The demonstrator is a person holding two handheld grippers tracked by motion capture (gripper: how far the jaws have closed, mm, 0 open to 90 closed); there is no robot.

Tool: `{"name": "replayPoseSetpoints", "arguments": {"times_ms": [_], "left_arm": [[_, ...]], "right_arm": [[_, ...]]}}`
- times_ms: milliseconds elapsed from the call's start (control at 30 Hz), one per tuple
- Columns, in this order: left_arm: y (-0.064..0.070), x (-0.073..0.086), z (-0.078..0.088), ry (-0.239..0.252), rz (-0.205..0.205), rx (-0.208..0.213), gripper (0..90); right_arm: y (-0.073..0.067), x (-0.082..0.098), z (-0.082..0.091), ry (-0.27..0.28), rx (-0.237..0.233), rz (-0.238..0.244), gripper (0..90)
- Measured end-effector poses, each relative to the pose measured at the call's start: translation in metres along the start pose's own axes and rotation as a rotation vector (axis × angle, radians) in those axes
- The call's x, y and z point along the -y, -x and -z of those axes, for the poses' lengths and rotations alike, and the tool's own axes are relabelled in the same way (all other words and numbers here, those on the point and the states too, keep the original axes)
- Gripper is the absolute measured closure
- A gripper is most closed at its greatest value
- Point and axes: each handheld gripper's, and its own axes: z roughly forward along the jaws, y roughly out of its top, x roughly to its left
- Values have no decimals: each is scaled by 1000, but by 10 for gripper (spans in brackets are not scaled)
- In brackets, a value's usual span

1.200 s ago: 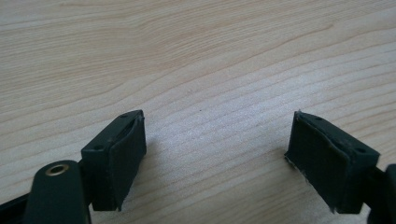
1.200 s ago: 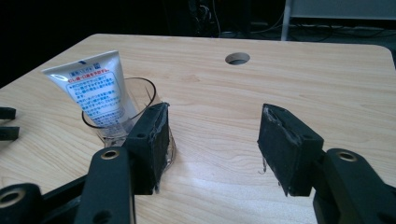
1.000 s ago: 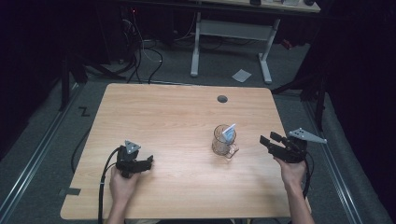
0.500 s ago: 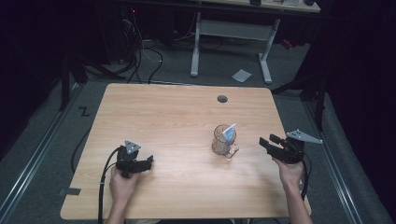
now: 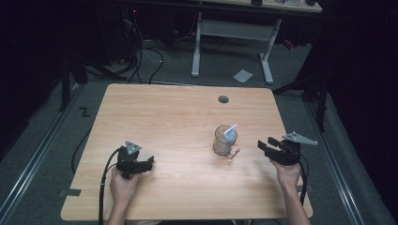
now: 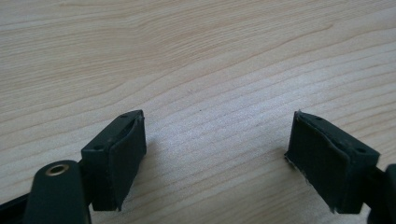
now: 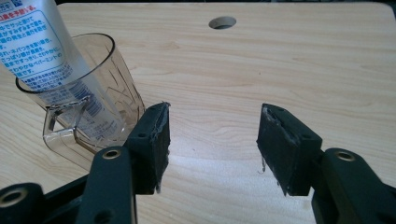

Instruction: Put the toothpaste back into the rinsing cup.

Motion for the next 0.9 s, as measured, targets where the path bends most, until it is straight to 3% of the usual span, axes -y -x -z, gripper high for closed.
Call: {"name": "replayPoseSetpoints", "arguments": {"times_ms": [67, 367, 900], "left_arm": [[0, 0, 0, 0, 0, 0, 196], [0, 0, 0, 0, 0, 0, 197], [0, 0, 0, 0, 0, 0, 197]], "right_arm": [[-2, 0, -2, -1, 7, 17, 448], [-3, 3, -16, -38, 4, 13, 449], [2, 8, -33, -71, 41, 10, 458]]}}
